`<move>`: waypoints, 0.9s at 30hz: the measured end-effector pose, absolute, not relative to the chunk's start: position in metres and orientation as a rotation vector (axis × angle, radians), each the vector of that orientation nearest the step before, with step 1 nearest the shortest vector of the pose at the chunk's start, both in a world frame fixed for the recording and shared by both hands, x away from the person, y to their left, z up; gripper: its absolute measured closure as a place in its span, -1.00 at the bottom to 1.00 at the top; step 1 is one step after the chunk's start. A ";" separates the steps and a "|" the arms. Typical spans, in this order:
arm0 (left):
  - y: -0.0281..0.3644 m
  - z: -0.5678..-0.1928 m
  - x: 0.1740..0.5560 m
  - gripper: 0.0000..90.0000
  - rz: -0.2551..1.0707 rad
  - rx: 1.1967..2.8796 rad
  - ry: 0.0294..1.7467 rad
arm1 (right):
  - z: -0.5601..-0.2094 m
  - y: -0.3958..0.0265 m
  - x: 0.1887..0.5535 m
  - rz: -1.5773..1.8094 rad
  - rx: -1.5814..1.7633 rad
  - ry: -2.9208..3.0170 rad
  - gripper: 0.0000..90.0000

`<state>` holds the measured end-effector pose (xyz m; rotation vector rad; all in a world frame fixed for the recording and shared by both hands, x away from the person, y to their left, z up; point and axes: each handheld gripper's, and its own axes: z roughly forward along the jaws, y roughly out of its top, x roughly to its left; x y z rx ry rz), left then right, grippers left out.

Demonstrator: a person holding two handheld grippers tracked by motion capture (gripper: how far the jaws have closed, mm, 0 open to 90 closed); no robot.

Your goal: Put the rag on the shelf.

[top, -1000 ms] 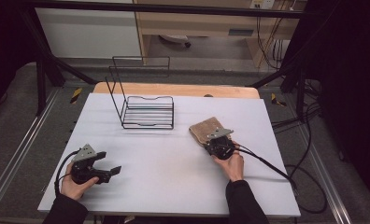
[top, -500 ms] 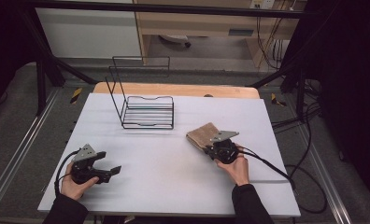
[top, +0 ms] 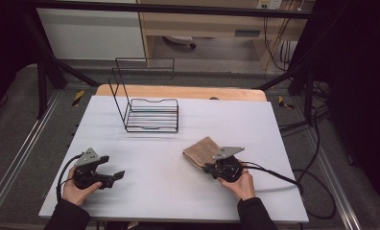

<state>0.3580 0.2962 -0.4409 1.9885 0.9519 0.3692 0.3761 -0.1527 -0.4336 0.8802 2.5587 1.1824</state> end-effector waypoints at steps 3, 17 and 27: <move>0.296 -0.441 0.358 -0.82 0.366 1.989 0.953 | -0.435 -0.152 0.372 1.188 0.875 2.568 0.84; 0.291 -0.440 0.359 -0.83 0.350 2.010 0.943 | -0.437 -0.151 0.357 1.225 0.853 2.611 0.47; 0.278 -0.433 0.360 -0.83 0.333 2.009 0.938 | -0.429 -0.183 0.364 1.258 1.019 2.405 -0.20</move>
